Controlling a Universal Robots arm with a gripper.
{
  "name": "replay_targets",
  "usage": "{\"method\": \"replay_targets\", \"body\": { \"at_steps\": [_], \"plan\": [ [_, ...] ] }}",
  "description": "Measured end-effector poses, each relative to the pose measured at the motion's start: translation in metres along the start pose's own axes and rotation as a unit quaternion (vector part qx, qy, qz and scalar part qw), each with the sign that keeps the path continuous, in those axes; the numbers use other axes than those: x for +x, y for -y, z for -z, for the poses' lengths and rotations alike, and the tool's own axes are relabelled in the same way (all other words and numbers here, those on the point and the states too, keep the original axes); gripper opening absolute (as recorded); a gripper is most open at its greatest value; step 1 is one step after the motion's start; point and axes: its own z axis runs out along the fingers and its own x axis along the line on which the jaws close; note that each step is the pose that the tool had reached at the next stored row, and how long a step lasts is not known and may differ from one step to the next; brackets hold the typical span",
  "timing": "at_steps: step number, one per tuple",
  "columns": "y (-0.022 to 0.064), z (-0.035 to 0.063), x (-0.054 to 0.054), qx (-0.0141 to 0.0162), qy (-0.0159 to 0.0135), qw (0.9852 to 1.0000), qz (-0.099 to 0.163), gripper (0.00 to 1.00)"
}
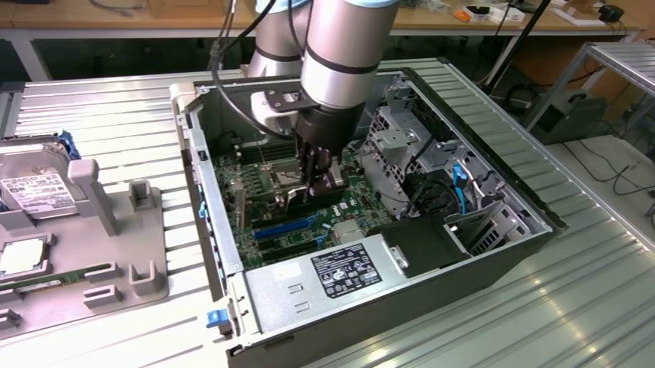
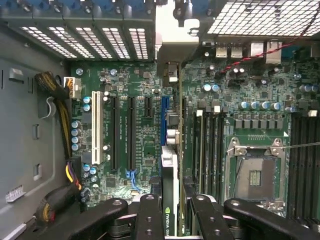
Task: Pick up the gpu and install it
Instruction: 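Insert the gpu into the slot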
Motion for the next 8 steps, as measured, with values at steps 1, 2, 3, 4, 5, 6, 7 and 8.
{"method": "replay_targets", "body": {
  "at_steps": [1,2,3,4,5,6,7,8],
  "plan": [
    [-0.0052,-0.0008,0.0000,0.0001,-0.0001,1.0000,0.000,0.27],
    [-0.0086,-0.0017,-0.0001,0.0002,-0.0001,1.0000,0.000,0.27],
    [-0.0103,-0.0027,-0.0002,0.0003,-0.0001,1.0000,-0.001,0.27],
    [-0.0106,-0.0035,-0.0002,0.0004,-0.0009,1.0000,-0.004,0.27],
    [-0.0106,-0.0038,-0.0001,0.0007,-0.0027,1.0000,-0.007,0.27],
    [-0.0106,-0.0046,0.0002,0.0021,-0.0070,0.9999,-0.012,0.27],
    [-0.0106,-0.0055,0.0005,0.0034,-0.0118,0.9998,-0.016,0.27],
    [-0.0106,-0.0062,0.0010,0.0041,-0.0159,0.9997,-0.020,0.27]
  ]
}}
